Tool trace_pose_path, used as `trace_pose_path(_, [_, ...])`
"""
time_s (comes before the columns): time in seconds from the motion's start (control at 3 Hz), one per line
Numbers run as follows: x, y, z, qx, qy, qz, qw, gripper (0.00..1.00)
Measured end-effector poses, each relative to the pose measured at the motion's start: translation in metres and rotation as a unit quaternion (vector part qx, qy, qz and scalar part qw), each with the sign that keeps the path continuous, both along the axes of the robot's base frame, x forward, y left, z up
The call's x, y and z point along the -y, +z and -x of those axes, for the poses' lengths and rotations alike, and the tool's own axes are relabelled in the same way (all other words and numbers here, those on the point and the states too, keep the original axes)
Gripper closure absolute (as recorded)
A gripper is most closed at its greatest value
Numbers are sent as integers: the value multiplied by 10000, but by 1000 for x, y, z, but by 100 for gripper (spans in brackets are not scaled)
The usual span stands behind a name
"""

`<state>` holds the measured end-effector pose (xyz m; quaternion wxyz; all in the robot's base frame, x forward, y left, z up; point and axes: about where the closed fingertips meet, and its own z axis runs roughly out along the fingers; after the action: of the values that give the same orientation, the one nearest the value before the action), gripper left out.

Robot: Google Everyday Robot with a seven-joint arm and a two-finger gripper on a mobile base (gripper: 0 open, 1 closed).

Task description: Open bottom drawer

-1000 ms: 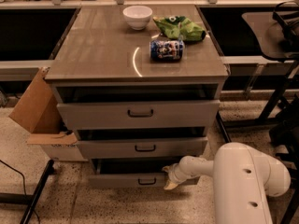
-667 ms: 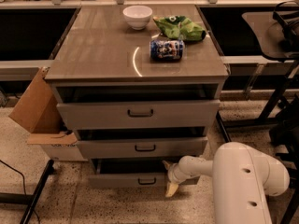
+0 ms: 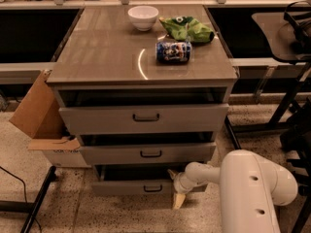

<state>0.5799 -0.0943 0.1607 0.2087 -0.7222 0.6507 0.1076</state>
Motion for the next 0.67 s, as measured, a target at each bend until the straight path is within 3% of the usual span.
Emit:
trace_pose_path(0.33, [5,-3,17,-337,59,111,9994,22])
trace_pose_path(0.67, [8,-1,31,-484,78,189,9986,45])
